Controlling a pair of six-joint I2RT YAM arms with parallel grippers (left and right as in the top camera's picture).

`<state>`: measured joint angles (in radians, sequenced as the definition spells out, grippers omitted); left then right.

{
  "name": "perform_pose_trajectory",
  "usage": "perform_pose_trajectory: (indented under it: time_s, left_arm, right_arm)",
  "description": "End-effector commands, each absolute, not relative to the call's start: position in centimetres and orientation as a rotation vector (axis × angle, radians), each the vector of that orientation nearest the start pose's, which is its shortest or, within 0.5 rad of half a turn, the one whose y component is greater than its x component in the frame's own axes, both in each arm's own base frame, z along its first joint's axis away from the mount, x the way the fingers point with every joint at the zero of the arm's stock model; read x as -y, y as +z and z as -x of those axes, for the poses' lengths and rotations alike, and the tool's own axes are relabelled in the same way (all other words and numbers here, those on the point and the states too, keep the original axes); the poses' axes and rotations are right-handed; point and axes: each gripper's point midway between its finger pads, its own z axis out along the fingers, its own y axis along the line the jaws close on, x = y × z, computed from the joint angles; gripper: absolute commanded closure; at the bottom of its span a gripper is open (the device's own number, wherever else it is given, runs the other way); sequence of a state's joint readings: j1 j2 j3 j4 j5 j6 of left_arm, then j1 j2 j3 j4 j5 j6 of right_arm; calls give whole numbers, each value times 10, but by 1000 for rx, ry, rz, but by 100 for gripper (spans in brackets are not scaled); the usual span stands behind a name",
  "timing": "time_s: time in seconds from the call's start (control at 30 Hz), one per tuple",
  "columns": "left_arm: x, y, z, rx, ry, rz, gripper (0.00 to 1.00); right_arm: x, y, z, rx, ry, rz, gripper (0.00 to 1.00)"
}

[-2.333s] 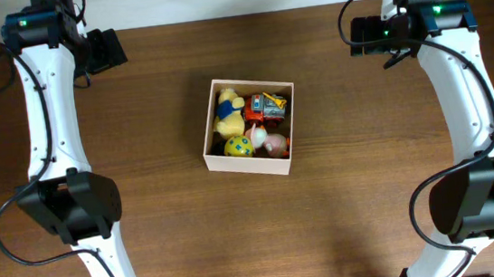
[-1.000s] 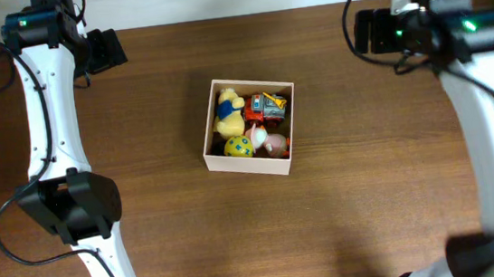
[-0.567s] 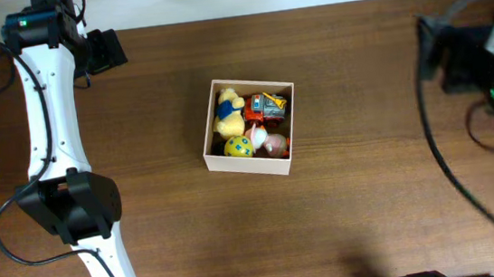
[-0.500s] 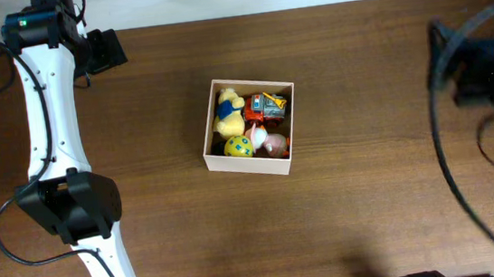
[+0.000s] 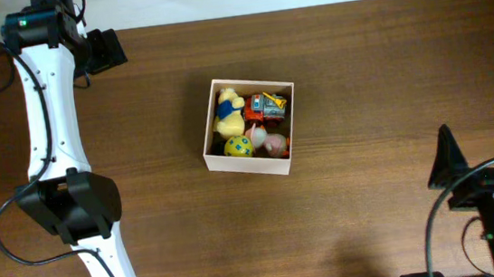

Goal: Pack container

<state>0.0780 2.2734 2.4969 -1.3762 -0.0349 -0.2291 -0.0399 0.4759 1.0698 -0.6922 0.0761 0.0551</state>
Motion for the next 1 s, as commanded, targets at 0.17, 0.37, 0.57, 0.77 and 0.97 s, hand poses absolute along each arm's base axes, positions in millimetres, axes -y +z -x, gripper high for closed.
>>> perform_pose_trajectory:
  time_s: [0.17, 0.37, 0.57, 0.77, 0.97]
  left_arm:
    - [-48, 206, -516, -2675, 9, 441, 1]
    - [-48, 206, -516, -2675, 9, 441, 1]
    - [-48, 206, -516, -2675, 9, 441, 1]
    - [-48, 206, -516, -2675, 9, 441, 1]
    - [-48, 206, -516, -2675, 9, 441, 1]
  right_arm:
    - [31, 301, -232, -1599, -79, -167, 1]
    - [32, 241, -250, -1571, -78, -166, 1]
    - [31, 218, -248, -1514, -70, -158, 1]
    - [25, 212, -242, -1525, -55, -126, 1]
    - [13, 211, -241, -1532, -105, 26, 1]
